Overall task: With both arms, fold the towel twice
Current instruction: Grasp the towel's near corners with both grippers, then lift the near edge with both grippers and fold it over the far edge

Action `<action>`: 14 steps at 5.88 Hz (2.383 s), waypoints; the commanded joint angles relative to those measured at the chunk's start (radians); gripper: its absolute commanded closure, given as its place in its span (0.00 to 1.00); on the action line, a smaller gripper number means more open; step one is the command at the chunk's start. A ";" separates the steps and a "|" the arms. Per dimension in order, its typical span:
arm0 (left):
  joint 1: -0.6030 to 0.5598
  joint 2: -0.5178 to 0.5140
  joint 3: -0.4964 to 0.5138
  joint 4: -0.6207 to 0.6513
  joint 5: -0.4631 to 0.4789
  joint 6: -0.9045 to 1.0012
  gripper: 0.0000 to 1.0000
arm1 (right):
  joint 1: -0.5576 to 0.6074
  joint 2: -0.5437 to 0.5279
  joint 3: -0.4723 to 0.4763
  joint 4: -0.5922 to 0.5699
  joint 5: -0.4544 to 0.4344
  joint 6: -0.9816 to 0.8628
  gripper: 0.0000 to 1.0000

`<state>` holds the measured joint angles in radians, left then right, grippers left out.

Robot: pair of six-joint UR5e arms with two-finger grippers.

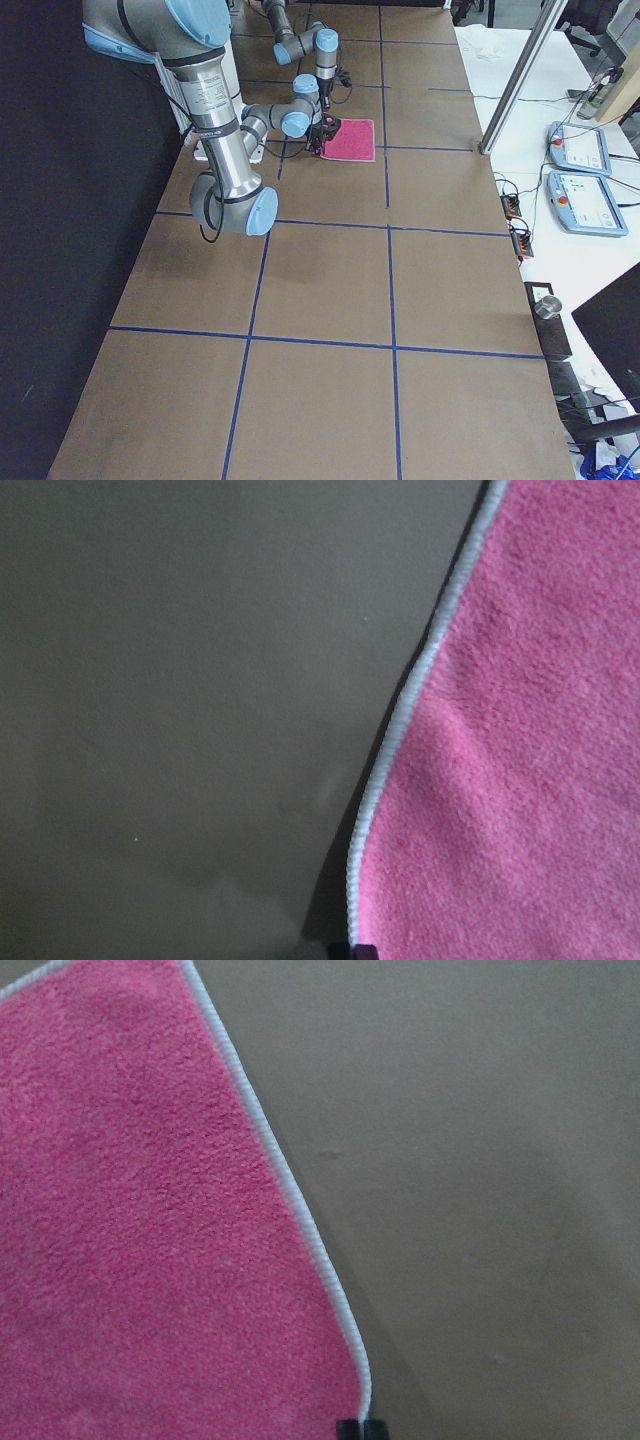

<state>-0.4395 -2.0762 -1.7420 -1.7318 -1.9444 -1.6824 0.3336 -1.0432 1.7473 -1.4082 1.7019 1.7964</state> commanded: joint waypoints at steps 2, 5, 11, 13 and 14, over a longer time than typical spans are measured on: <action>-0.053 -0.007 -0.011 0.005 -0.010 0.007 0.98 | 0.048 -0.003 0.015 0.009 0.005 -0.008 0.98; -0.097 -0.050 0.012 -0.003 -0.008 0.013 0.98 | 0.136 0.020 0.009 0.011 0.010 -0.011 0.98; -0.168 -0.153 0.183 -0.029 -0.004 0.082 0.97 | 0.198 0.141 -0.202 0.152 0.010 -0.017 0.98; -0.189 -0.156 0.246 -0.087 -0.004 0.089 0.97 | 0.255 0.144 -0.230 0.160 0.051 -0.038 0.98; -0.192 -0.162 0.251 -0.087 -0.004 0.089 0.97 | 0.262 0.156 -0.251 0.173 0.051 -0.040 0.98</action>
<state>-0.6269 -2.2329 -1.5014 -1.8140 -1.9482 -1.5948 0.5826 -0.8960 1.5157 -1.2463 1.7467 1.7605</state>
